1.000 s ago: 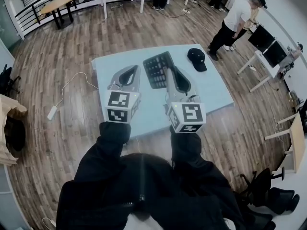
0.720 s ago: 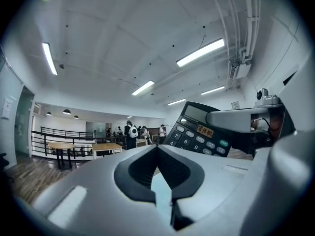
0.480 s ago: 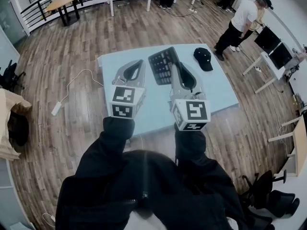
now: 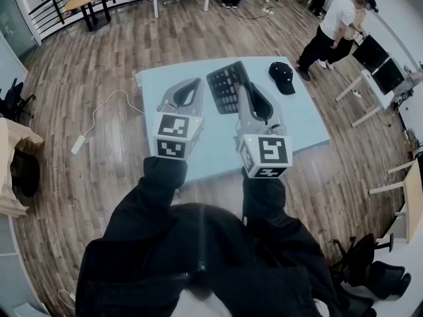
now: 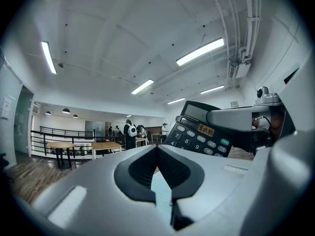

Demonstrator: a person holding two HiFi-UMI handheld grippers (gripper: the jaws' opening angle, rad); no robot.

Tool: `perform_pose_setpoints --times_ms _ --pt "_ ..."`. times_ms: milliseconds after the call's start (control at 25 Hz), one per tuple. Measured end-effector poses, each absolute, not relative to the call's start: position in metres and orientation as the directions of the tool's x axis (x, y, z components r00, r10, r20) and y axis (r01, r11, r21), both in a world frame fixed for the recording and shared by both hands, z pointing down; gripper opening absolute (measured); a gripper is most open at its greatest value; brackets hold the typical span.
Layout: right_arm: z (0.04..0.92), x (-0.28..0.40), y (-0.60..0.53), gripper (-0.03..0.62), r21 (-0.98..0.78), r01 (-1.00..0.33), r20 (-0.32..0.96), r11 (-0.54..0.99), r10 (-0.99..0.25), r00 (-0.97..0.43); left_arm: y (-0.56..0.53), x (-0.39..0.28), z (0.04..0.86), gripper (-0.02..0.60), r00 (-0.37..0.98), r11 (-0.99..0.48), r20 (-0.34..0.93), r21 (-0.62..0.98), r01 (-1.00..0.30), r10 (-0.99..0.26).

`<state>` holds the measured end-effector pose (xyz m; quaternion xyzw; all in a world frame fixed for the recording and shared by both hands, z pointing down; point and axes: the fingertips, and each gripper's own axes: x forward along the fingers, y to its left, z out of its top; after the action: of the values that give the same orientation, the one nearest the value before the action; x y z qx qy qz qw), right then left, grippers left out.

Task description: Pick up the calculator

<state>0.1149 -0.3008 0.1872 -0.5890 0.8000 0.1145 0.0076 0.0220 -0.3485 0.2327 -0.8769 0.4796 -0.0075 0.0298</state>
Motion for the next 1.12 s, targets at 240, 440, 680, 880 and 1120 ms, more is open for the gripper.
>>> perform_pose_setpoints --times_ms 240,440,680,880,1120 --pt "0.188 0.114 -0.301 0.046 0.177 -0.944 -0.143 0.278 -0.942 -0.304 -0.349 0.019 0.233 -0.002 0.535 -0.533 -0.016 -0.055 -0.844 -0.845" --pt "0.190 0.114 -0.301 0.046 0.174 -0.944 -0.136 0.279 -0.943 -0.303 -0.348 0.018 0.233 -0.002 0.530 -0.529 -0.009 -0.060 -0.847 -0.848" --pt "0.193 0.115 -0.298 0.046 0.175 -0.946 -0.133 0.274 -0.945 -0.299 -0.344 0.020 0.233 -0.002 0.540 -0.539 -0.017 -0.042 -0.841 -0.841" --pt "0.193 0.118 -0.297 0.046 0.170 -0.947 -0.136 0.272 -0.945 -0.296 -0.342 0.023 0.233 -0.002 0.542 -0.541 -0.010 -0.041 -0.840 -0.841" --pt "0.194 0.117 -0.292 0.046 0.171 -0.946 -0.137 0.277 -0.944 -0.301 -0.338 0.024 0.234 -0.002 0.540 -0.539 -0.007 -0.042 -0.841 -0.842"
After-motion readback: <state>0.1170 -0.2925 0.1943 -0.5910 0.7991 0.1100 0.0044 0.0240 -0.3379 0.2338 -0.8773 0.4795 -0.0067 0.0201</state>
